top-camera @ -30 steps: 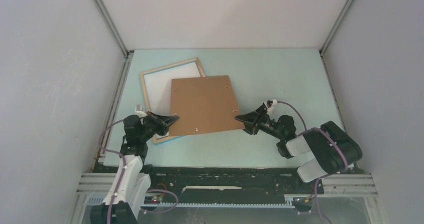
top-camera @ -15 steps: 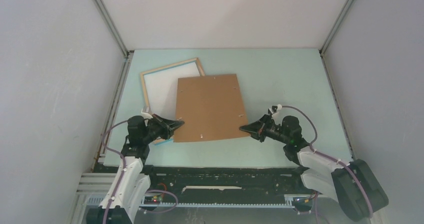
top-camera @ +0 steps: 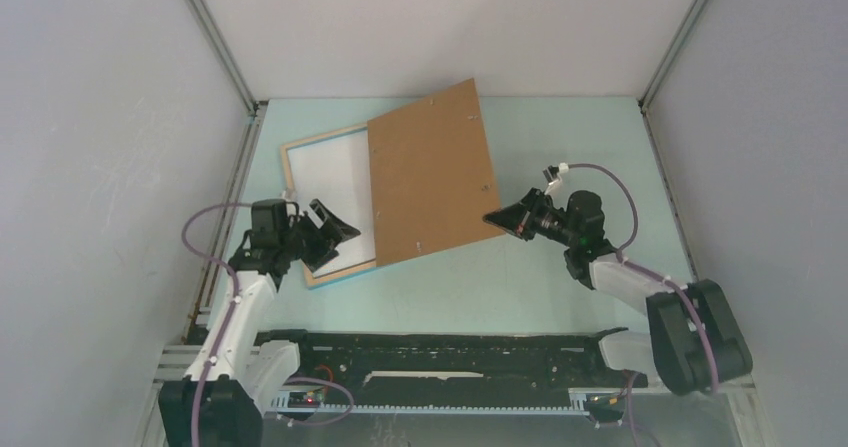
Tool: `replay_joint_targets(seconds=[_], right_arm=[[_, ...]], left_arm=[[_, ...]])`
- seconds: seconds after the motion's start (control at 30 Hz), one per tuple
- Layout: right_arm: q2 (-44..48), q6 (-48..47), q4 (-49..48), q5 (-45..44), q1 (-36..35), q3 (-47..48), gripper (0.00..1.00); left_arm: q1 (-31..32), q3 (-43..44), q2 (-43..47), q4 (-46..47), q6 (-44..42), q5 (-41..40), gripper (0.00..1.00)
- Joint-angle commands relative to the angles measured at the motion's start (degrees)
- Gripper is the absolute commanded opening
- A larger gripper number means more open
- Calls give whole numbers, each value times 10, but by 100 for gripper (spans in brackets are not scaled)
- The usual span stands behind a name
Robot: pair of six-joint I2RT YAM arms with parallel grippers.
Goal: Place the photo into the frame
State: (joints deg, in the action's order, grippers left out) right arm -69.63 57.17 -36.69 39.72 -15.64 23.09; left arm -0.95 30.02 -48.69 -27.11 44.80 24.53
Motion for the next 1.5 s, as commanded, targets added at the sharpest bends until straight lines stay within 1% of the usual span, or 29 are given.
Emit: replay_joint_targets(seconds=[0.0,0.1,0.13,0.2,0.27,0.33,0.4,0.47,0.53,0.63,0.67,0.7,0.77,0.87,0.97,1.1,1.23,1.47], right_arm=[[-67,-74,-91,46,7,54,0],[-133,-71,-116,70,9,87,0],[-154,-66,-127,79,9,96,0],[-191,-58,-133,85,9,121,0],[-227,-55,-130,93,9,145,0],[-258,-46,-130,100,9,169,0],[-289,-34,-142,120,9,195,0],[-316,-17,-156,130,9,215,0],[-339,-4,-174,137,8,229,0],[-360,0,-178,138,4,244,0],[-366,-1,-178,137,2,246,0],[-371,-3,-178,135,0,248,0],[-382,-8,-175,129,-3,253,0],[-398,-10,-176,127,-8,264,0],[-409,-4,-189,125,-12,270,0],[-413,11,-213,125,-19,270,0],[-415,9,-213,116,-25,272,0],[-440,-1,-207,109,-48,290,0]], left_arm=[[-36,119,-41,-90,-110,-71,87],[-57,180,-78,-112,-151,-124,91],[-61,201,-98,-117,-163,-145,94],[-69,239,-145,-126,-182,-194,96],[-79,255,-185,-100,-181,-227,98],[-102,252,-220,-53,-158,-224,100],[-123,272,-271,-38,-136,-209,100],[-138,295,-326,-25,-118,-220,100],[-156,312,-386,-10,-103,-210,100],[-167,352,-460,5,-98,-183,100],[-167,368,-484,5,-100,-167,100],[-167,382,-508,8,-102,-132,100],[-166,401,-543,11,-101,-105,100],[-165,383,-554,47,-95,-75,100],[-159,382,-563,54,-93,-54,100],[-137,377,-566,64,-94,-42,100],[-114,373,-568,70,-89,-35,100],[-98,374,-569,72,-89,-27,100]])
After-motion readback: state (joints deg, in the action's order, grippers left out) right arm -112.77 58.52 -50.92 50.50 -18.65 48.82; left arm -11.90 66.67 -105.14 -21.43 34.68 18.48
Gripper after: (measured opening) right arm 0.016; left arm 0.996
